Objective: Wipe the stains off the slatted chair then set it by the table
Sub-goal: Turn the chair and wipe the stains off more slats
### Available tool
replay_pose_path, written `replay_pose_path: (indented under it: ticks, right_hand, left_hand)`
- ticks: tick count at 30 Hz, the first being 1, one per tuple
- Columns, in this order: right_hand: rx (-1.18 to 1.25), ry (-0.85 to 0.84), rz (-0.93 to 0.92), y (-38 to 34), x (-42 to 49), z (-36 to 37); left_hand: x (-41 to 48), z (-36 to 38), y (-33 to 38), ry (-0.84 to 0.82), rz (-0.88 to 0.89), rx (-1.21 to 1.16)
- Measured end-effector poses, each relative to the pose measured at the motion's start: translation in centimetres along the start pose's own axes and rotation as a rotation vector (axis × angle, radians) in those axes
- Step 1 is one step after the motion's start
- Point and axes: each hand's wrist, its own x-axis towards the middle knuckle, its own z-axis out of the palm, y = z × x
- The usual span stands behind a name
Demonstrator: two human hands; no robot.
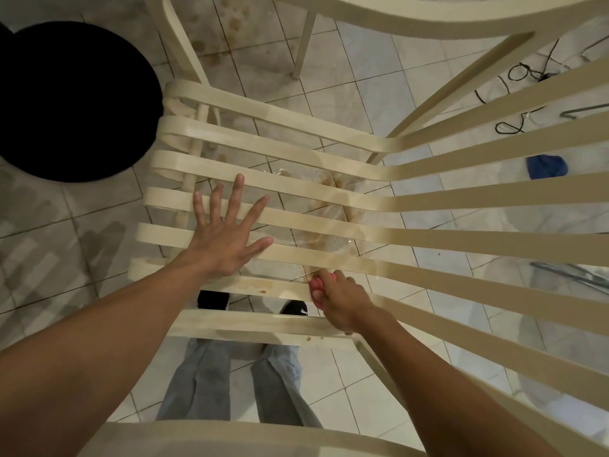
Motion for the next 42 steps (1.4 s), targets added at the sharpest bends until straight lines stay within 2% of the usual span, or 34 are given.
replay_pose_path:
  ticks: [8, 12, 17, 19, 23, 25, 27, 29, 32, 34, 37, 42]
  right_hand:
    - [0.126, 0.096, -0.192, -6.4, 1.9, 1.8]
    - [0.189, 0.163, -0.254, -6.4, 1.6, 2.1]
    - [0.091, 0.185, -0.141, -2.2, 0.6, 2.2]
    - [0.099, 0.167, -0.115, -1.7, 0.8, 2.1]
    - [0.111, 0.162, -0.112, -3.1, 1.2, 2.0]
    - [0.09, 0.157, -0.122, -4.2, 1.3, 2.3]
    - [0.067, 0.168, -0.144, -5.6, 1.5, 2.7]
    - [0.056, 0.175, -0.175, -7.5, 1.8, 3.1]
    - [0.058, 0.187, -0.194, -10.3, 2.5, 3.6]
    - [0.073, 0.193, -0.192, -11.6, 2.8, 3.7]
    - [0.102, 0.225, -0.221, -11.4, 2.4, 4.0]
    - [0.081, 0.226, -0.234, -9.2, 1.7, 3.4]
  left_hand:
    - [-0.1, -0.1, 0.1, 0.031, -0.002, 0.003]
    - [-0.1, -0.2, 0.2, 0.037, -0.01, 0.011]
    - [-0.4, 0.1, -0.2, 0.05, 0.002, -0.014]
    - [-0.6, -0.1, -0.6, 0.079, 0.008, -0.093]
    - [-1.9, -0.7, -1.9, 0.339, 0.004, -0.46]
    - [-3.1, -0.4, -3.4, 0.491, -0.127, -0.573]
    - [-3.8, 0.1, -5.3, 0.569, -0.305, -0.655]
    - [-4.5, 0.6, -7.0, 0.531, -0.498, -0.774]
    - [-5.5, 1.5, -8.6, 0.263, -0.716, -0.991]
    - [-6.2, 2.5, -9.5, 0.185, -0.722, -1.086]
    - [-6.8, 3.3, -10.5, 0.195, -0.71, -1.188]
    - [-7.4, 3.5, -10.9, 0.195, -0.683, -1.229]
